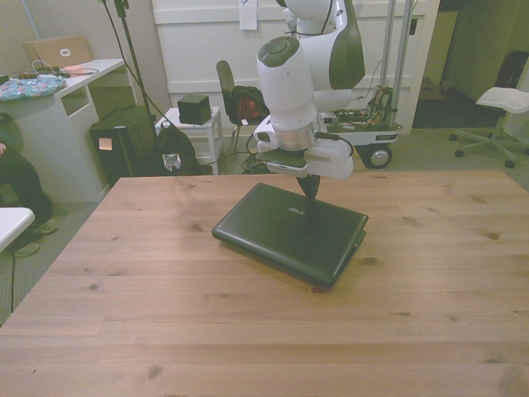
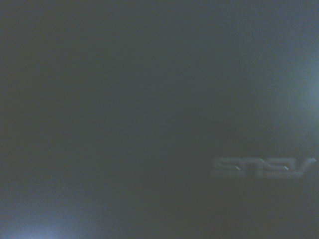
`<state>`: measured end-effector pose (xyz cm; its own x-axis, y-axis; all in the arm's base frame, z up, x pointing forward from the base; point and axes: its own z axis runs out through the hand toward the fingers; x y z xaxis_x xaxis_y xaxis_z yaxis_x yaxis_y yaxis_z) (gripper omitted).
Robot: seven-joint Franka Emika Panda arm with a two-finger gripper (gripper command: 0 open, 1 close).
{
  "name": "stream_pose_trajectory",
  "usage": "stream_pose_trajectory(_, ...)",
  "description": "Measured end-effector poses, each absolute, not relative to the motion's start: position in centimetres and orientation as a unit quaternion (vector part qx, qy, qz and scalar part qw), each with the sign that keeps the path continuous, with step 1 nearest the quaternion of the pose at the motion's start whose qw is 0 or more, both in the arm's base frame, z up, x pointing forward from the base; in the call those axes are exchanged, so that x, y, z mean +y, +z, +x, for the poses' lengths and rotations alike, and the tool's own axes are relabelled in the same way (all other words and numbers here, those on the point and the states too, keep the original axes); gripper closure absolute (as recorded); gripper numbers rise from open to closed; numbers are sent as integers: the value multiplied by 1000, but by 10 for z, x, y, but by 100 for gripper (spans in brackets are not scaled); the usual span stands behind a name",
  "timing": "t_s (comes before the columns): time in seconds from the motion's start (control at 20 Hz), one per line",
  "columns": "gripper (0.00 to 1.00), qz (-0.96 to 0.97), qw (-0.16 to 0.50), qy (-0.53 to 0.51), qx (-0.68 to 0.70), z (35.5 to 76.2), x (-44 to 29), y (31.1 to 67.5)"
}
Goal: Close the laptop
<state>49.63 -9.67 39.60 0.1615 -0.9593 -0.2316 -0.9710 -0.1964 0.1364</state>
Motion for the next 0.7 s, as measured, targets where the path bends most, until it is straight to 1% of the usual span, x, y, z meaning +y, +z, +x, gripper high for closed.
stream_pose_trajectory(0.2, 100, -752, 12, 112, 650, 484, -123, 377)
stream_pose_trajectory(0.3, 100, -743, 14, 109, 661, 481, -141, 374)
stream_pose_trajectory(0.45, 100, -747, 17, 103, 656, 481, -144, 380)
stream_pose_trajectory(0.6, 100, -773, 28, 86, 628, 481, -123, 403)
stream_pose_trajectory(0.65, 0, -783, 34, 76, 616, 479, -115, 418)
stream_pose_trajectory(0.7, 0, -794, 41, 66, 604, 474, -106, 437)
